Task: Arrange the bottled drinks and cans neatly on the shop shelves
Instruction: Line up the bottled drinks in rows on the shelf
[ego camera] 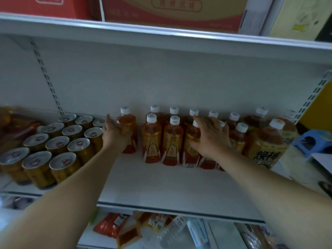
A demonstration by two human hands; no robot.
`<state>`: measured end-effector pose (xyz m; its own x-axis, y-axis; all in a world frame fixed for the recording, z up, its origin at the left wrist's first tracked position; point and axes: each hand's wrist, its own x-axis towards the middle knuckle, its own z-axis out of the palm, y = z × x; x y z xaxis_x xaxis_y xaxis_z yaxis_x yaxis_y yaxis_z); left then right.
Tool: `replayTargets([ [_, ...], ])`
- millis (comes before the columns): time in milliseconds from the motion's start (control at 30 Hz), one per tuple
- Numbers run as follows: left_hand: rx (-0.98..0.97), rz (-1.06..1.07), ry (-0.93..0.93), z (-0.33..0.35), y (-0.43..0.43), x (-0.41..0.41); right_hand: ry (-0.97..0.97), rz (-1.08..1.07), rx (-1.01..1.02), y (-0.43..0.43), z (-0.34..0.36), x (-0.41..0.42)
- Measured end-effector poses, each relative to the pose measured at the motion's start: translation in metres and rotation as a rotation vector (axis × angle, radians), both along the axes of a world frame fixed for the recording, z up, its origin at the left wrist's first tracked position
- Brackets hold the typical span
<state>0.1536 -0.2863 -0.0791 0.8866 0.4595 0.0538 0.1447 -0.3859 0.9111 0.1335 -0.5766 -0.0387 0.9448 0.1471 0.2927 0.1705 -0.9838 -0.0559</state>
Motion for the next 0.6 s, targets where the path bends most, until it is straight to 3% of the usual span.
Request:
replayTargets([
  [100, -0.125, -0.096, 0.089, -0.003, 0.002, 0.018, 0.015, -0.005, 0.000, 0.000, 0.000, 0.000],
  [233, 0.024, -0.082, 0.065, -0.001, -0.001, 0.003, 0.039, 0.005, -0.003, -0.003, 0.002, 0.000],
  [367, -0.058, -0.173, -0.051, -0.013, -0.002, -0.057, 0.063, 0.023, 0.006, -0.004, 0.004, 0.000],
  [467, 0.100, -0.200, -0.049, -0.024, -0.017, -0.099, 0.103, 0.054, -0.061, -0.005, 0.012, -0.005],
  [600, 0.150, -0.296, -0.061, -0.025, -0.058, -0.128, -0.181, 0.147, -0.095, -0.034, 0.029, -0.025],
])
